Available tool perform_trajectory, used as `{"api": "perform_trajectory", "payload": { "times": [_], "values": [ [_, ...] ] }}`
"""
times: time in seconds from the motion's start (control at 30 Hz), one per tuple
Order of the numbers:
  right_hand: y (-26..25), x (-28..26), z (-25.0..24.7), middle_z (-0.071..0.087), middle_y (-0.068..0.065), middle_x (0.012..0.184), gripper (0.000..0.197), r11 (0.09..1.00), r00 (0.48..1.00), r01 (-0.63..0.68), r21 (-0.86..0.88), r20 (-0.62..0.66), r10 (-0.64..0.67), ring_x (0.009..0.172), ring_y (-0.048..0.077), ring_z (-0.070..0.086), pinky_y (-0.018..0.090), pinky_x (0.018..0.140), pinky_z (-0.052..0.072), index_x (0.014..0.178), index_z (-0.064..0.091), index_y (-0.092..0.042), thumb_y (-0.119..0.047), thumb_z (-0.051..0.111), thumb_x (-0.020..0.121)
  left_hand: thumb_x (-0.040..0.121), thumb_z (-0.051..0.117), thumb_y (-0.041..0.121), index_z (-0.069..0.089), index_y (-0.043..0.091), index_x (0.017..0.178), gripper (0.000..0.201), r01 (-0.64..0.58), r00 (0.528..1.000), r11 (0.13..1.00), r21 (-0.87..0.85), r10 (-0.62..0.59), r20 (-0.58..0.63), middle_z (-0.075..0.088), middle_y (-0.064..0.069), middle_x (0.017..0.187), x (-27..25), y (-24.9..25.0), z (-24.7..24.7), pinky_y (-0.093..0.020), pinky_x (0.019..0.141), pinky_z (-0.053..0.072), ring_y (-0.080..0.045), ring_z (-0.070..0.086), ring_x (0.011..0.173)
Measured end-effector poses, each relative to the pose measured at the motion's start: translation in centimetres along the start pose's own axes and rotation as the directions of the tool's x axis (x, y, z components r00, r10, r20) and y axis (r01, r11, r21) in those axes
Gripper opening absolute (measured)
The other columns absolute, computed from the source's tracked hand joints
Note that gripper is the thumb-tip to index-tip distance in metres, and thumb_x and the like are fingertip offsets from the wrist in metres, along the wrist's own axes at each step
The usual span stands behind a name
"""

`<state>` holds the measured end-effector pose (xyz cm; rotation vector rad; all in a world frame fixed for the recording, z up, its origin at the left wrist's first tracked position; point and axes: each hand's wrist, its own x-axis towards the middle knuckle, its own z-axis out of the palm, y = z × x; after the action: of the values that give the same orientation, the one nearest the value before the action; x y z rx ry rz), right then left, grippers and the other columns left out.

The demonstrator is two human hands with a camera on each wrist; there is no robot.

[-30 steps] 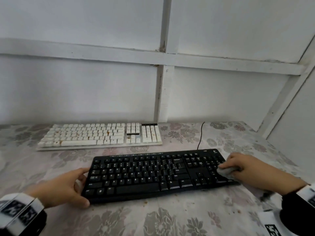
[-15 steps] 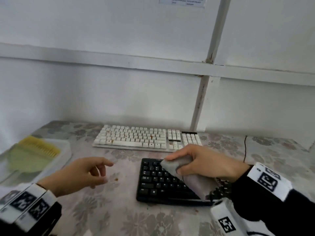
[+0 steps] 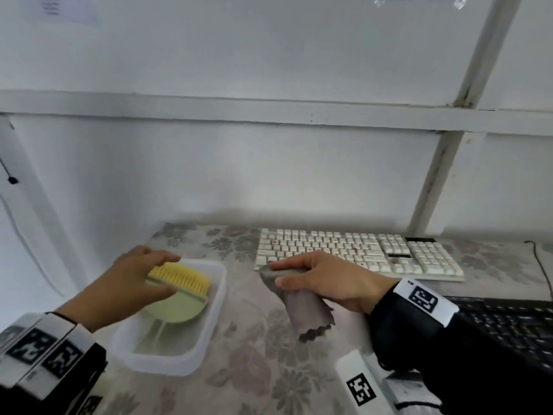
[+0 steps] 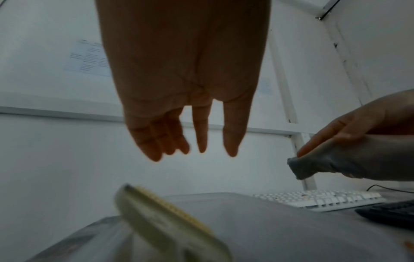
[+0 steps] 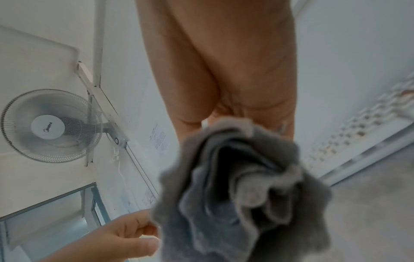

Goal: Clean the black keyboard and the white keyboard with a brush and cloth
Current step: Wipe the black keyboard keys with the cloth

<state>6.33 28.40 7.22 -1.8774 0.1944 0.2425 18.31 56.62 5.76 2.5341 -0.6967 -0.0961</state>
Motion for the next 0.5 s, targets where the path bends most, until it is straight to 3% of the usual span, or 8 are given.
{"api": "perform_trajectory", "payload": {
  "times": [0.1, 0.17, 0.2, 0.27, 0.33, 0.4, 0.47, 0.5],
  "values": [
    [-1.2, 2.0, 2.4, 0.062, 0.002, 0.124, 0.044, 0.999, 1.000, -0.010, 0.038, 0.006, 0.010, 0.109, 0.017, 0.062, 0.033, 0.100, 0.047, 0.133, 0.053, -0.016, -0.010, 0.061, 0.090, 0.077, 0.070, 0.024, 0.049, 0.041, 0.113, 0.044, 0.089, 0.993, 0.994, 0.071, -0.094, 0.075, 0.046, 0.002, 0.106, 0.6, -2.6, -0.4, -0.029, 0.088, 0.038, -0.016, 0.045, 0.099],
    [-1.9, 3.3, 4.0, 0.063, 0.005, 0.121, 0.049, 0.996, 1.000, -0.010, 0.090, -0.006, 0.011, 0.100, 0.018, 0.064, 0.031, 0.091, 0.051, 0.136, 0.049, -0.016, -0.005, 0.059, 0.089, 0.081, 0.066, 0.017, 0.054, 0.040, 0.106, 0.036, 0.089, 0.991, 0.995, 0.041, -0.092, 0.093, 0.054, 0.003, 0.103, 0.8, -3.7, -0.4, -0.025, 0.078, 0.040, -0.014, 0.052, 0.089],
    [-2.2, 3.8, 4.8, 0.062, 0.005, 0.118, 0.052, 0.993, 1.000, -0.008, 0.114, 0.001, 0.008, 0.091, 0.015, 0.064, 0.021, 0.076, 0.055, 0.138, 0.047, -0.015, -0.003, 0.058, 0.089, 0.081, 0.066, 0.015, 0.057, 0.039, 0.101, 0.032, 0.098, 0.991, 0.995, 0.014, -0.099, 0.090, 0.057, 0.004, 0.098, 0.9, -4.1, -0.4, -0.024, 0.075, 0.040, -0.013, 0.055, 0.086],
    [-2.9, 4.7, 6.3, 0.060, 0.007, 0.120, 0.055, 0.992, 1.000, -0.008, 0.129, 0.018, 0.005, 0.080, 0.010, 0.059, 0.011, 0.055, 0.046, 0.141, 0.041, -0.013, -0.001, 0.056, 0.090, 0.081, 0.066, 0.012, 0.061, 0.038, 0.091, 0.028, 0.113, 0.991, 0.991, -0.066, -0.107, 0.085, 0.060, 0.004, 0.089, 1.1, -4.9, -0.3, -0.023, 0.070, 0.040, -0.013, 0.057, 0.080],
    [-3.3, 5.6, 7.7, 0.058, 0.013, 0.127, 0.051, 0.990, 1.000, -0.012, 0.139, 0.025, 0.008, 0.087, 0.013, 0.060, 0.015, 0.066, 0.047, 0.141, 0.040, -0.007, -0.002, 0.053, 0.092, 0.080, 0.065, 0.009, 0.063, 0.038, 0.088, 0.030, 0.113, 0.992, 0.986, -0.121, -0.105, 0.072, 0.063, 0.001, 0.084, 1.2, -5.2, -0.1, -0.025, 0.070, 0.045, -0.015, 0.057, 0.077],
    [-3.6, 6.4, 9.0, 0.055, 0.026, 0.127, 0.040, 0.992, 1.000, -0.021, 0.127, 0.015, 0.019, 0.096, 0.022, 0.059, 0.029, 0.079, 0.048, 0.132, 0.046, 0.006, -0.002, 0.050, 0.093, 0.080, 0.064, 0.005, 0.066, 0.035, 0.086, 0.030, 0.098, 0.995, 0.980, -0.172, -0.097, 0.016, 0.064, -0.002, 0.085, 1.2, -5.0, -0.2, -0.026, 0.071, 0.050, -0.016, 0.060, 0.080],
    [-3.6, 7.3, 10.3, 0.059, 0.033, 0.100, 0.021, 0.995, 1.000, -0.029, 0.100, 0.008, 0.029, 0.076, 0.023, 0.054, 0.027, 0.061, 0.042, 0.106, 0.059, 0.009, -0.003, 0.046, 0.093, 0.081, 0.063, 0.002, 0.068, 0.031, 0.085, 0.029, 0.053, 0.995, 0.974, -0.221, -0.069, -0.069, 0.063, -0.001, 0.085, 1.3, -4.4, -0.6, -0.012, 0.062, 0.048, -0.013, 0.061, 0.077],
    [-3.8, 7.6, 11.0, 0.055, 0.024, 0.079, 0.018, 0.997, 1.000, -0.031, 0.065, 0.004, 0.031, 0.064, 0.018, 0.048, 0.024, 0.053, 0.036, 0.083, 0.060, -0.001, -0.004, 0.045, 0.093, 0.080, 0.064, 0.003, 0.069, 0.030, 0.086, 0.028, 0.026, 0.993, 0.974, -0.223, -0.051, -0.105, 0.062, 0.001, 0.084, 1.3, -4.1, -1.0, -0.008, 0.058, 0.046, -0.010, 0.060, 0.076]
  ]
}}
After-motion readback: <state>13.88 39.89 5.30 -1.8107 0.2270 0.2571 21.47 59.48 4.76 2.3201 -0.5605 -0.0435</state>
